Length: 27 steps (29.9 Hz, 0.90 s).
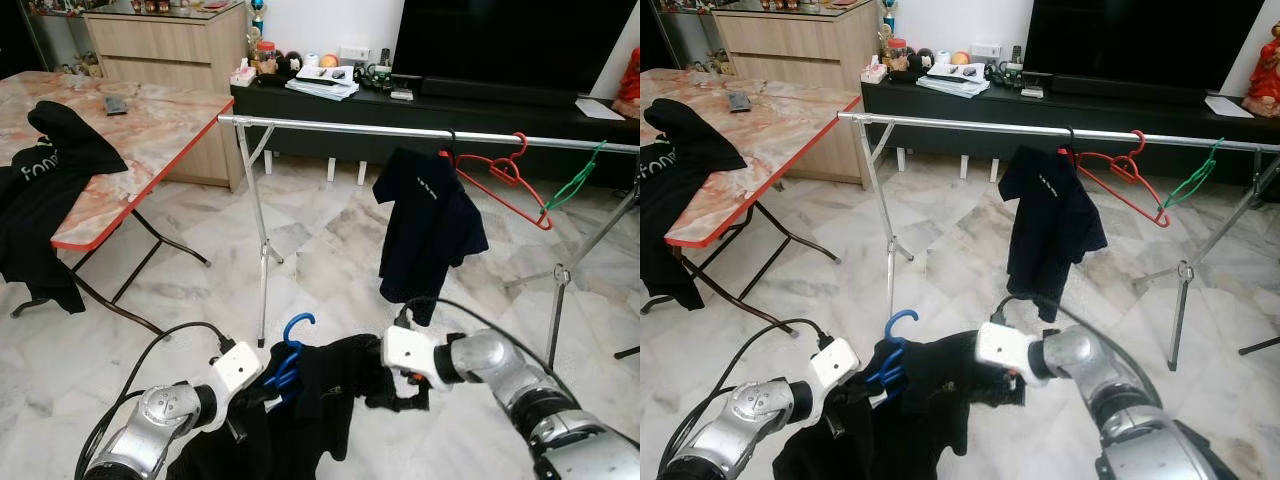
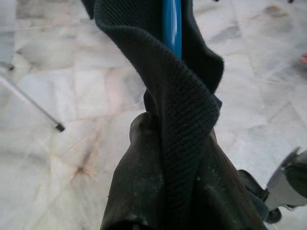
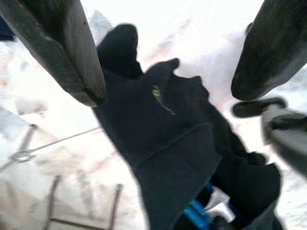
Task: Hang hanger
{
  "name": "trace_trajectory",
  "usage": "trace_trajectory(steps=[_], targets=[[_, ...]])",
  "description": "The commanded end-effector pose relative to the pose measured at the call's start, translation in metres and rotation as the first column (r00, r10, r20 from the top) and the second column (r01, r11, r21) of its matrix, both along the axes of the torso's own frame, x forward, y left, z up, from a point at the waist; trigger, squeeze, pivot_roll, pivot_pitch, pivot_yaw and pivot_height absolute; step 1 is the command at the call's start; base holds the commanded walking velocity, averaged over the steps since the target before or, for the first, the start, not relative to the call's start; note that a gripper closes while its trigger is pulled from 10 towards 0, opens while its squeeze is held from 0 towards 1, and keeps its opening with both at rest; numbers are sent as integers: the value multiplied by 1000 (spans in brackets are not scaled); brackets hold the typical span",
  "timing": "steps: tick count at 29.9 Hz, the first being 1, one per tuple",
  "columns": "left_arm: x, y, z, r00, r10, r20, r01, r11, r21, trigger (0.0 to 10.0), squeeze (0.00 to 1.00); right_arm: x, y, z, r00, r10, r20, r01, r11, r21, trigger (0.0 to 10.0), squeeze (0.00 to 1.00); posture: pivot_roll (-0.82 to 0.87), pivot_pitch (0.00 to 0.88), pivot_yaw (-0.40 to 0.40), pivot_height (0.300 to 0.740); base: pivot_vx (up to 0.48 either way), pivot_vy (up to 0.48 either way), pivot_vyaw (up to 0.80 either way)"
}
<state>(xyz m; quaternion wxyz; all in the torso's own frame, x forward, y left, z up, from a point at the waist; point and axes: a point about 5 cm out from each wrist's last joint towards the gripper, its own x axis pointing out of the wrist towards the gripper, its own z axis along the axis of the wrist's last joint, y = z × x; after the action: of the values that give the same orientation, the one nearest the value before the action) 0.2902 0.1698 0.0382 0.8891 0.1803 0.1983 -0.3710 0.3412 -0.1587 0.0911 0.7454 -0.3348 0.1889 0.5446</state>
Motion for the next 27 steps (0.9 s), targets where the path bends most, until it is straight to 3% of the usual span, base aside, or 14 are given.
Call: trace_trajectory(steps=[1, 2, 3, 4, 6, 9, 10, 11, 15, 17, 20, 21, 25, 27], targets=[[8, 1, 8, 997, 39, 68, -39, 999, -3, 0, 0, 11, -2, 15, 994, -75, 77, 72, 996, 49, 10000, 992, 87, 14, -59, 740, 0, 0, 0], [9, 3, 7, 995, 66, 79, -66, 998, -1, 0, 0, 15, -5, 20, 985, -138, 106, 130, 988, 80, 10000, 361, 87, 14, -59, 740, 0, 0, 0], [10, 4, 7, 993, 83, 87, -83, 997, 1, 0, 0, 18, -6, 22, 976, -181, 123, 169, 980, 101, 10000, 361, 85, 16, -63, 740, 0, 0, 0], [11, 9, 6, 985, 131, 110, -133, 991, 8, 0, 0, 28, -13, 31, 918, -362, 160, 326, 921, 215, 10000, 0, 81, 16, -62, 740, 0, 0, 0], [12, 11, 6, 979, 163, 119, -165, 986, 7, 0, 0, 31, -17, 34, 878, -448, 167, 397, 878, 267, 10000, 0, 78, 17, -61, 740, 0, 0, 0], [14, 17, 6, 944, 285, 167, -284, 958, -33, 6902, 0, 26, -30, 12, 694, -719, 20, 648, 637, 417, 10000, 0, 76, 23, -58, 740, 0, 0, 0], [14, 17, 6, 944, 285, 167, -284, 958, -33, 6902, 0, 26, -30, 12, 694, -719, 20, 648, 637, 417, 10000, 0, 76, 23, -58, 740, 0, 0, 0], [13, 17, 6, 938, 301, 169, -296, 954, -54, 10000, 0, 20, -32, -1, 646, -762, -36, 702, 575, 420, 10000, 0, 77, 25, -57, 740, 0, 0, 0], [11, 18, 6, 915, 354, 195, -342, 935, -92, 10000, 0, -9, -28, -49, 527, -828, -193, 825, 443, 350, 10000, 0, 72, 24, -47, 740, 0, 0, 0], [10, 19, 6, 890, 406, 206, -385, 913, -133, 10000, 0, -30, -25, -79, 384, -874, -297, 911, 307, 276, 10000, 0, 66, 21, -39, 740, 0, 0, 0], [9, 22, 8, 864, 448, 229, -420, 893, -164, 10000, 0, -49, -21, -99, 293, -891, -348, 950, 232, 207, 10000, 0, 64, 22, -31, 740, 0, 0, 0], [9, 22, 8, 864, 448, 229, -420, 893, -164, 10000, 0, -49, -21, -99, 293, -891, -348, 950, 232, 207, 10000, 0, 64, 22, -31, 740, 0, 0, 0], [5, 31, 13, 816, 529, 232, -475, 843, -251, 10000, 0, -83, -24, -130, 85, -895, -438, 996, 58, 74, 10000, 0, 63, 26, -29, 740, 0, 0, 0], [1, 38, 14, 785, 575, 230, -510, 811, -286, 10000, 0, -96, -27, -140, 19, -897, -442, 1000, 8, 27, 10000, 0, 63, 21, -27, 740, 0, 0, 0]])
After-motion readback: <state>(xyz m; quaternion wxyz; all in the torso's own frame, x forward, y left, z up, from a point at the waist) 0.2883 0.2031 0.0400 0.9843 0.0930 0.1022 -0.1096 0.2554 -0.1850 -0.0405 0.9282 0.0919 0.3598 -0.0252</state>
